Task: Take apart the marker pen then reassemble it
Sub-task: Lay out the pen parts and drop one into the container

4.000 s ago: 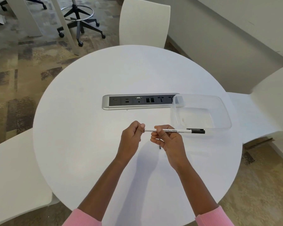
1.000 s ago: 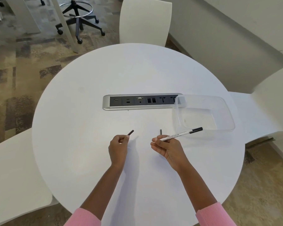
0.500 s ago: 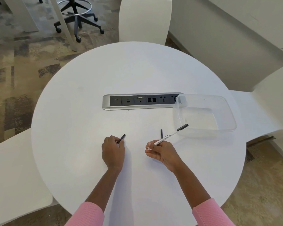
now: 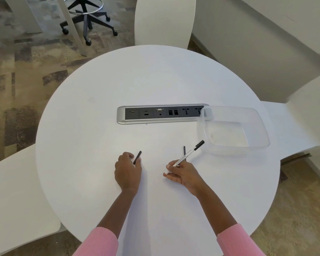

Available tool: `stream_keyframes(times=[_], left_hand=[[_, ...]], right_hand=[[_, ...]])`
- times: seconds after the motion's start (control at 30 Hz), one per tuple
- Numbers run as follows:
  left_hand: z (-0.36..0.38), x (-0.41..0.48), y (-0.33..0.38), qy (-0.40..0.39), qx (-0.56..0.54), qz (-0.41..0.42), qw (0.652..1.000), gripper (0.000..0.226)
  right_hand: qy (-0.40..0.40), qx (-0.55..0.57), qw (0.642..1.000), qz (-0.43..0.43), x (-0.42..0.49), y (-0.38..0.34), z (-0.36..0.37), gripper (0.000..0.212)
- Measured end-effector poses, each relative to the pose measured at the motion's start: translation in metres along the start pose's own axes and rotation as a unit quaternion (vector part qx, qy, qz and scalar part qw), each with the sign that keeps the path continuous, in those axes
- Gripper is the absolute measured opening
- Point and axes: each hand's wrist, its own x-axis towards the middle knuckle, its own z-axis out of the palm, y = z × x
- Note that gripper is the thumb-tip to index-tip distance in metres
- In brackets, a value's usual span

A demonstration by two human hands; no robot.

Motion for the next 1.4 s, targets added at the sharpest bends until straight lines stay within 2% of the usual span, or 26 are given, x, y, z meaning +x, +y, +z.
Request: stream_keyframes(times=[0.1,0.27,0.4,0.47,0.63,0.77,0.87,0.93,1.07,1.2,1.27,1.33,1.4], left_hand=[[0.001,-0.003,-0.001,0.006,0.016,0.028,0.999,0.023],[0.003,-0.014,-0.007,0.015,0.089,0.171,0.981,0.030],[0.010,-0.022,-0.014,-0.032,0.170,0.340,0.924,0.042],[0.013,-0.026,-0.017,-0.068,0.180,0.377,0.906,0.044],[0.010,-0.030,-0.021,-0.126,0.204,0.362,0.901,0.056],[0.012,-0.030,-0.024,-0.132,0.212,0.350,0.903,0.050],[0.015,-0.030,-0.026,-0.133,0.221,0.342,0.904,0.052],[0.015,-0.030,-0.027,-0.134,0.226,0.341,0.903,0.052],[0.016,-0.030,-0.027,-0.134,0.229,0.342,0.902,0.053],[0.016,-0.031,-0.027,-0.135,0.224,0.342,0.903,0.053],[0.016,-0.030,-0.027,-0.133,0.220,0.343,0.904,0.053],[0.016,-0.030,-0.027,-0.134,0.219,0.342,0.904,0.052],[0.015,-0.030,-0.027,-0.136,0.212,0.341,0.906,0.052]], right_hand=[[0.020,-0.025,0.999,-0.013,0.002,0.002,-0.001,0.013],[0.075,-0.038,0.994,-0.063,0.007,0.009,0.000,0.022],[0.125,-0.077,0.985,-0.093,0.012,0.015,0.002,0.021],[0.148,-0.134,0.973,-0.117,0.013,0.017,0.005,0.018],[0.172,-0.282,0.922,-0.202,0.011,0.020,0.007,0.013],[0.177,-0.346,0.877,-0.283,0.007,0.024,0.007,0.010],[0.154,-0.403,0.859,-0.276,0.007,0.027,0.005,0.012],[0.166,-0.409,0.853,-0.278,0.007,0.027,0.005,0.013],[0.185,-0.399,0.853,-0.283,0.006,0.028,0.006,0.013],[0.193,-0.351,0.879,-0.258,0.005,0.030,0.006,0.011],[0.205,-0.242,0.915,-0.247,0.001,0.028,0.008,0.008],[0.195,-0.085,0.954,-0.212,-0.003,0.024,0.009,0.008],[0.163,0.052,0.971,-0.166,-0.008,0.019,0.009,0.007]])
